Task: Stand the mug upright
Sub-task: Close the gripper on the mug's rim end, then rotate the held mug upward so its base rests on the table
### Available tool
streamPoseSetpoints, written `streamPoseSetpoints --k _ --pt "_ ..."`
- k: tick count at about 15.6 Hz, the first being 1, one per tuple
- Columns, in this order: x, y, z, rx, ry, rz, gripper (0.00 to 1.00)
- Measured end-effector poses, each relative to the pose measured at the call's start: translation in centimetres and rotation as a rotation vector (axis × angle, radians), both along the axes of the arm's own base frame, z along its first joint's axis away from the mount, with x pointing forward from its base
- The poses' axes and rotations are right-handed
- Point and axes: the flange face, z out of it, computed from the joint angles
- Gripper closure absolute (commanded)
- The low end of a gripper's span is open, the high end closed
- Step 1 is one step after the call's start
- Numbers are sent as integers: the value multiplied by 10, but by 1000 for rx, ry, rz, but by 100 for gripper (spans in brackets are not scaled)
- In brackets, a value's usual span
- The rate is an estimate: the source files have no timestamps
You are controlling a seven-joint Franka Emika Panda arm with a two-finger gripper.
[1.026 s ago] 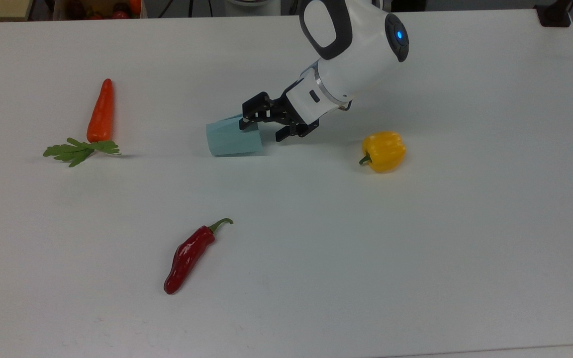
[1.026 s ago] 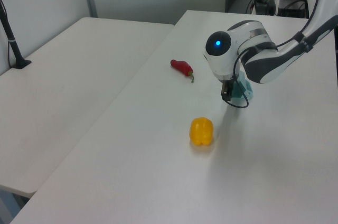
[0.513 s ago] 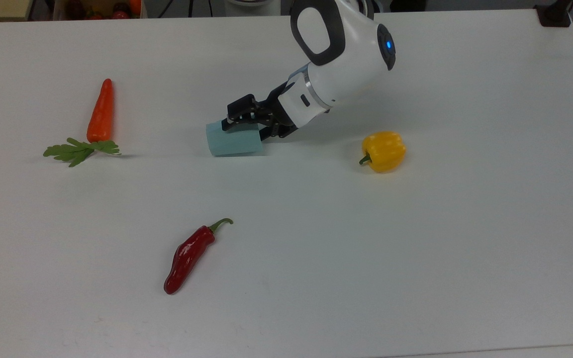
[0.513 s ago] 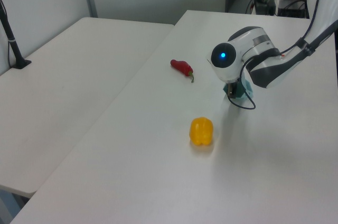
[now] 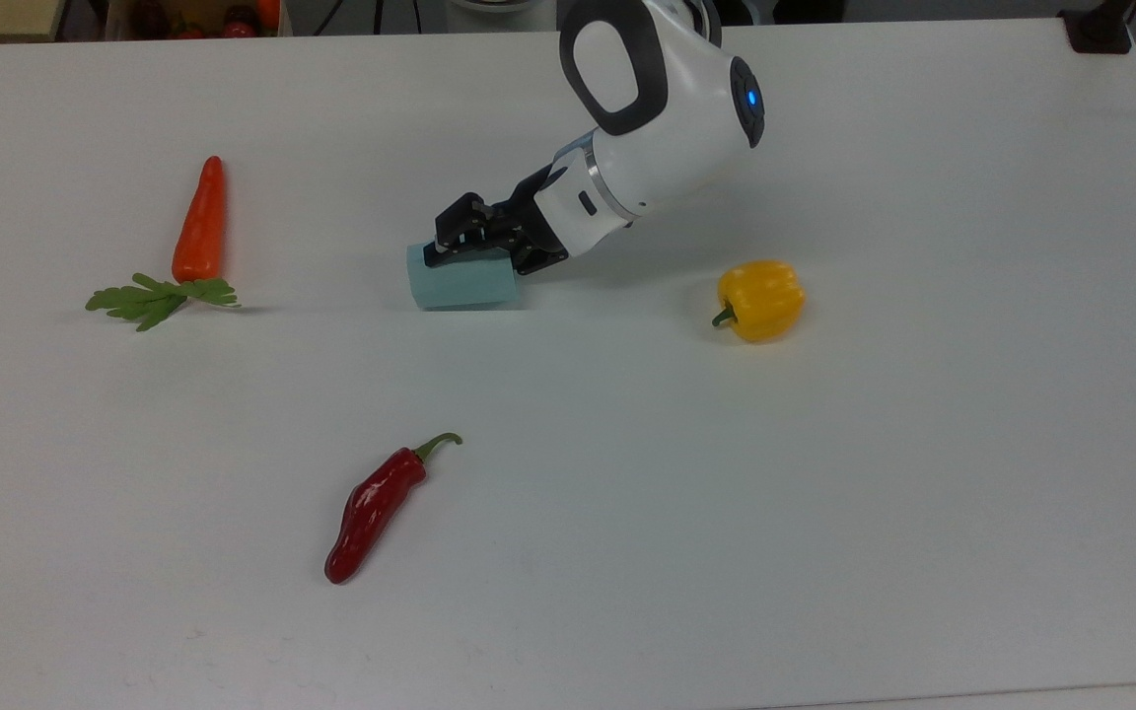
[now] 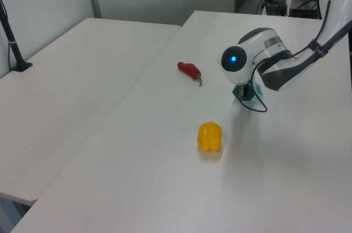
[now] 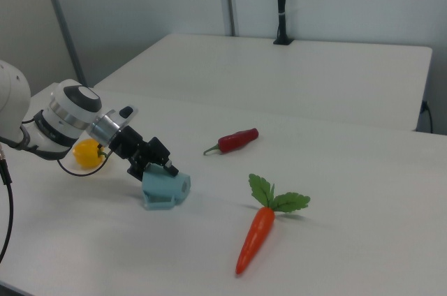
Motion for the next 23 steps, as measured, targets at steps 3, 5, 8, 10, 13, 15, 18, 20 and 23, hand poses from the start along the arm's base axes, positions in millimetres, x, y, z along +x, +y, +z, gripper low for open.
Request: streamPoseSetpoints --k 3,5,8,10,13,15,18,20,23 --pt "2 -3 10 -18 -20 10 100" --pt "2 -5 16 -25 -27 8 100" --pt "1 -8 19 -21 -24 -8 100" --pt "1 -15 27 11 -15 -35 100" --pt "0 -26 44 87 25 -71 100" --pt "-2 -33 61 152 77 -65 100" --pt "-7 -43 89 296 188 -20 100" --pt "-10 -51 102 409 260 20 100" --pt "-6 -68 106 562 281 44 100"
